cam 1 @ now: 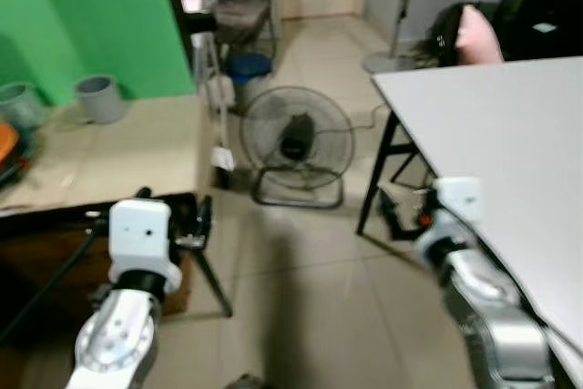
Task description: Setting the table
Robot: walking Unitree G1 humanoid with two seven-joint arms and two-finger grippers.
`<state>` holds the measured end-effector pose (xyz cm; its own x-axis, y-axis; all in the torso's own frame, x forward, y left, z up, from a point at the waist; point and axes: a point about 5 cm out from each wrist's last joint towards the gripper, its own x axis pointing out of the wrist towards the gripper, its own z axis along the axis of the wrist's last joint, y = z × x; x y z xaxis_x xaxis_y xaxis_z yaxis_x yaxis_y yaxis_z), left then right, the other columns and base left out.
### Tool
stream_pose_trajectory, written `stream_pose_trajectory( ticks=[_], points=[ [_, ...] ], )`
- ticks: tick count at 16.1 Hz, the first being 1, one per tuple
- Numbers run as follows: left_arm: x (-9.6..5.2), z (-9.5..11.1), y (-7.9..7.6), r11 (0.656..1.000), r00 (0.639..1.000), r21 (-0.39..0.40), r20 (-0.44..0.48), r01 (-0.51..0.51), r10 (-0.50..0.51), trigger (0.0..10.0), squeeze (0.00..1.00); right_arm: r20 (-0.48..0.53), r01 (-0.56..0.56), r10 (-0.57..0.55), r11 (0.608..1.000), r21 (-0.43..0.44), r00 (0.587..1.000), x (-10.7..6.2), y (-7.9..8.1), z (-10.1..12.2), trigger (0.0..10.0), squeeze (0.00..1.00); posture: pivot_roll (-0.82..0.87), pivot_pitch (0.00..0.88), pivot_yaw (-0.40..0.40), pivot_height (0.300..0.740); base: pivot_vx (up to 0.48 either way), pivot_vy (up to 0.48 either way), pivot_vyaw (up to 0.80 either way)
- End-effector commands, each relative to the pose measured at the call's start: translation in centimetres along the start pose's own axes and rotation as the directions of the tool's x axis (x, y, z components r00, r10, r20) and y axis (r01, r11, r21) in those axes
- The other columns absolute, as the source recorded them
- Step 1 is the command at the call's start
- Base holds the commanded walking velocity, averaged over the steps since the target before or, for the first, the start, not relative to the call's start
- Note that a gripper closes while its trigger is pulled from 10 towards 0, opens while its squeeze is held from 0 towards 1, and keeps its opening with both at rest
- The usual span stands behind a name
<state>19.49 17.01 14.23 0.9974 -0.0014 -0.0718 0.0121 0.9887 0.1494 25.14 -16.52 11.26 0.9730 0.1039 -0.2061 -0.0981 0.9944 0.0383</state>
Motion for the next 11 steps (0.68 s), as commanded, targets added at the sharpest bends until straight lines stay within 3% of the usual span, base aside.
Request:
stream_pose_trajectory(
  ticks=[1, 11],
  points=[
    [0.09, 0.11, 0.41, 1.0, 1.0, 0.021, 0.006, -0.01, 0.01, 10.0, 0.0, -0.001, -0.008, 0.008, 1.0, 0.004, 1.0, 0.11, 0.49, -0.01, 10.0, 0.0, -0.06, 0.011, 0.047, 0.74, 0.0, 0.289, 0.0],
    [0.09, 0.11, 0.41, 1.0, 1.0, 0.021, 0.006, -0.01, 0.01, 10.0, 0.0, -0.001, -0.008, 0.008, 1.0, 0.004, 1.0, 0.11, 0.49, -0.01, 10.0, 0.0, -0.06, 0.011, 0.047, 0.74, 0.0, 0.289, 0.0]
  ],
)
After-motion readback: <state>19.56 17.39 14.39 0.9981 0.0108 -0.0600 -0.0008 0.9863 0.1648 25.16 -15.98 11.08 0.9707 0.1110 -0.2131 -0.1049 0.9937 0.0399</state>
